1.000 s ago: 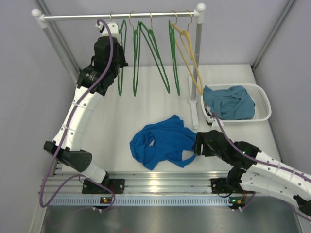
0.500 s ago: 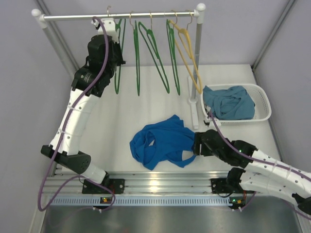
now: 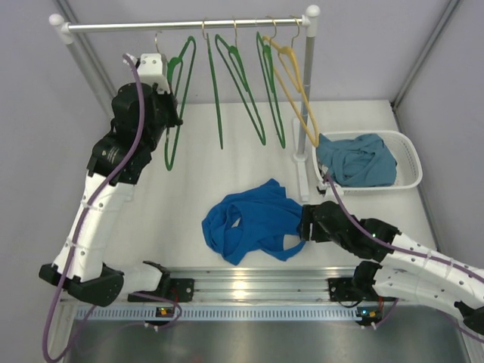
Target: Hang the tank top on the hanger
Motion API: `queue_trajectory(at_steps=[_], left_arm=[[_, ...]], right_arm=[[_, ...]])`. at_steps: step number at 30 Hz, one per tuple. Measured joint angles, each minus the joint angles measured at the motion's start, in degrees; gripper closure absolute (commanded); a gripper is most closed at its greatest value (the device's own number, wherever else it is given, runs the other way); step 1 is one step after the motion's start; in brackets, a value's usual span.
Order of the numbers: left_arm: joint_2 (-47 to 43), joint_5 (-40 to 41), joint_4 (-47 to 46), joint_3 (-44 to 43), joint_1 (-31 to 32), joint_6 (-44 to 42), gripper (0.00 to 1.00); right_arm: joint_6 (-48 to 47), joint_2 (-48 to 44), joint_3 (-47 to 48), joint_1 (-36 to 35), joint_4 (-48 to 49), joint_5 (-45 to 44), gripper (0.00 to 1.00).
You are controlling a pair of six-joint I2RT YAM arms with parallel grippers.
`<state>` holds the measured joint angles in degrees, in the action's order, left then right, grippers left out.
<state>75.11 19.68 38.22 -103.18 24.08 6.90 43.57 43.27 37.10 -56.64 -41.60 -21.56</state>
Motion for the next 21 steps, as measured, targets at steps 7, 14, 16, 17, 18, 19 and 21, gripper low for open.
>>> queue_trajectory(at_steps=[7,14,16,17,18,19,21], left_arm=[[-9.92,-4.98,1.57,11.30,-0.02,0.04,1.00],[-20.33,-12.55,6.67,21.51,-0.02,-0.76,1.00],[-23.76,-15.76,8.26,25.16,-0.02,-1.07,1.00],[-25.09,-17.49,9.49,26.51,-0.02,-1.11,1.00],[-26.23,-19.45,10.73,27.69,-0.04,-1.22,1.00],[-26.93,-21.40,11.89,28.50,-0.04,-1.31,1.00],[-28.06,-25.40,13.99,29.66,0.00,-1.36,1.00]], right_arm=[[0.00,-0.11,-0.96,0.00,-0.09,0.00,0.33],[0.09,-0.09,-1.07,0.00,-0.42,0.04,0.33],[0.17,0.15,-1.16,0.00,-0.39,0.26,0.33],[0.20,0.48,-1.25,0.00,-0.28,0.33,0.33],[0.26,0.90,-1.53,0.00,0.02,0.50,0.34],[0.44,1.51,-1.84,0.00,0.09,0.70,0.34],[0.68,3.08,-2.51,0.00,0.17,1.01,0.34]])
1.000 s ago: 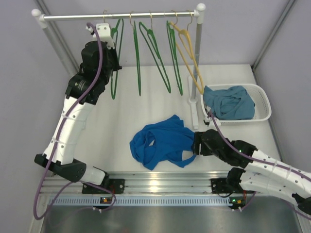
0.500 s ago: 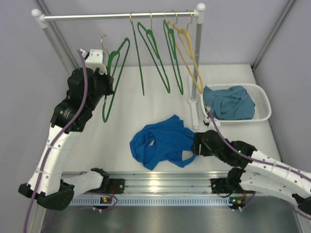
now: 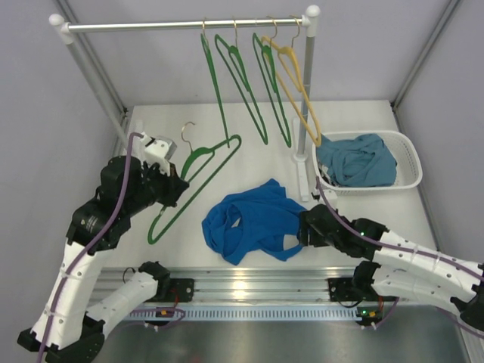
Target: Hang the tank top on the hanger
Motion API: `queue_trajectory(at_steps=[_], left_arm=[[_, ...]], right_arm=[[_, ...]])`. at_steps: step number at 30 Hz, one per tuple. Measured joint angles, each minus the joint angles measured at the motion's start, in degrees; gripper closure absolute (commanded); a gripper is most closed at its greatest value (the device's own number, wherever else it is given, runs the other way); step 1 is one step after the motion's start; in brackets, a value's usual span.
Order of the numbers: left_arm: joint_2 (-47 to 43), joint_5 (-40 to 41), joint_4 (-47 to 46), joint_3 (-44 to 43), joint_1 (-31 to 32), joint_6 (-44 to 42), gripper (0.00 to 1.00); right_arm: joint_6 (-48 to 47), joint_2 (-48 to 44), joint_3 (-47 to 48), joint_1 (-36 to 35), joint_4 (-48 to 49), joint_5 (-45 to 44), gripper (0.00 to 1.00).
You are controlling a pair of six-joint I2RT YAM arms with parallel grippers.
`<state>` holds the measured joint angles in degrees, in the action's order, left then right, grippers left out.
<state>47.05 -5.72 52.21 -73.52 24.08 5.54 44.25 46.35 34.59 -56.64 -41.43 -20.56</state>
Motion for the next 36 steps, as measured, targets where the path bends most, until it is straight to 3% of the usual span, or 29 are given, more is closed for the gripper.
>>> queue_trajectory(at_steps=[8,17,36], left_arm=[[-1.62,-10.99,3.34,4.52,4.52,0.22,1.00],[4.92,-7.85,4.66,8.28,20.90,2.05,1.00],[12.74,-8.33,5.46,7.52,26.08,0.26,1.00]], right_arm=[[1.29,5.09,-0.55,0.00,2.03,1.81,0.42],[3.39,5.49,-4.26,0.00,6.08,4.74,0.49],[5.73,2.32,-5.70,-0.09,7.15,7.02,0.53]])
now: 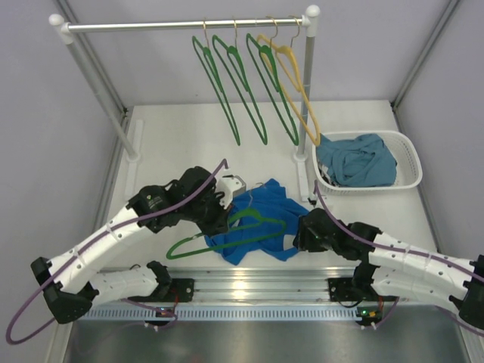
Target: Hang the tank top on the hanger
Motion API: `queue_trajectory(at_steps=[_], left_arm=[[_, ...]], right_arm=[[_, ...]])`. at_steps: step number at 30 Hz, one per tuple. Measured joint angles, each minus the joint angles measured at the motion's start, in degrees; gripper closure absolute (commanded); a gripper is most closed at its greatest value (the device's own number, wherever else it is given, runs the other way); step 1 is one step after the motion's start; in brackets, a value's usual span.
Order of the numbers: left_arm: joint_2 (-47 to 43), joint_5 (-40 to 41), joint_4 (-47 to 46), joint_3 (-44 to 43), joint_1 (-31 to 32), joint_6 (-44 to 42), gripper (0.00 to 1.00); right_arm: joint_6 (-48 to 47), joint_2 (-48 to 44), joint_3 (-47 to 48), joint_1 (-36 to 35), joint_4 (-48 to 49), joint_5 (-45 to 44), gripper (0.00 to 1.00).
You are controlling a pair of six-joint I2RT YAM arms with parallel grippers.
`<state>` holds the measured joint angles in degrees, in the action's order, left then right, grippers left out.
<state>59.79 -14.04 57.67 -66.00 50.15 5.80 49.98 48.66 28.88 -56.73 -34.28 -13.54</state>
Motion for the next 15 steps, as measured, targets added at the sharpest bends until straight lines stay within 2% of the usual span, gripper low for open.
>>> queue_trajectory(at_steps=[7,15], left_arm=[[1.42,0.17,0.15,-0.76,2.29,-0.28,1.00],[2.45,0.13,0.61,-1.66,3.80,-0.72,1.00]], right_arm=[[1.62,0.83,-0.02,-0.02,0.57,1.16,0.59],[2.62,2.12,-1.86,-0.04,1.60,1.16,0.80]])
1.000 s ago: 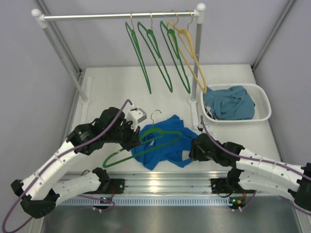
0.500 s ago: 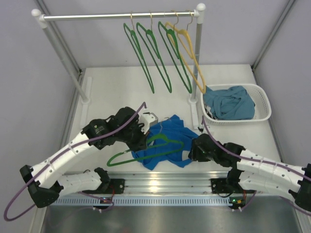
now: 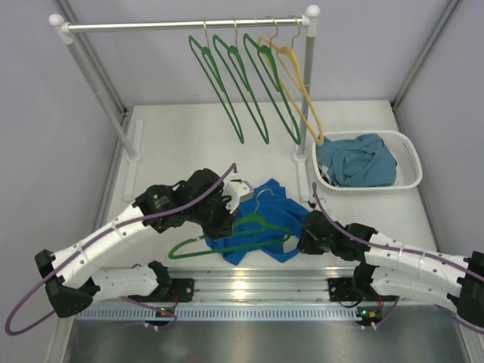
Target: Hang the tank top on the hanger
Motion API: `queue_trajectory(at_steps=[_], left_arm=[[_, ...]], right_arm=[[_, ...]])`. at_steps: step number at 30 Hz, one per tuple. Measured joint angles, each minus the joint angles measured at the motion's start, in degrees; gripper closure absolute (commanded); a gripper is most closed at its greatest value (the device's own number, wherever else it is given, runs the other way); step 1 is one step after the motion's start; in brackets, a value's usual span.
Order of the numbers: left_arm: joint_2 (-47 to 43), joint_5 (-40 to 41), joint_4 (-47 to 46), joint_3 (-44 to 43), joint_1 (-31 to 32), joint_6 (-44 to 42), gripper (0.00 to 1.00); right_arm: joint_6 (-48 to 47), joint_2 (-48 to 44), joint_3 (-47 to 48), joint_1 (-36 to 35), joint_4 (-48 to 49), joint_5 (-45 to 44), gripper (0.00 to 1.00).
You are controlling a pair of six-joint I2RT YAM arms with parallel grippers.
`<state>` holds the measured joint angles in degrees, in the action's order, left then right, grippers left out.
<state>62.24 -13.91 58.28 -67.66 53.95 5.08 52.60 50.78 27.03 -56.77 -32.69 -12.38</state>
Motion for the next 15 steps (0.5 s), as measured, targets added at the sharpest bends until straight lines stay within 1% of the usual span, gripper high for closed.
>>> queue_trajectory(at_steps=[5,11,15], left_arm=[[0.52,-0.20,0.02,-0.20,1.29,-0.24,1.00],[2.34,-0.20,-0.02,-0.79,3.41,-0.35,1.00],[2.47,-0.17,0.00,-1.53,3.91,-0.57,1.00]], right_arm=[[0.11,-0.11,-0.04,0.00,-0.50,-0.42,0.93],[0.00,-0.15,0.09,0.00,-1.84,-1.22,0.99],[-0.35,-0.31,1.60,0.00,-4.09,-2.34,1.00]])
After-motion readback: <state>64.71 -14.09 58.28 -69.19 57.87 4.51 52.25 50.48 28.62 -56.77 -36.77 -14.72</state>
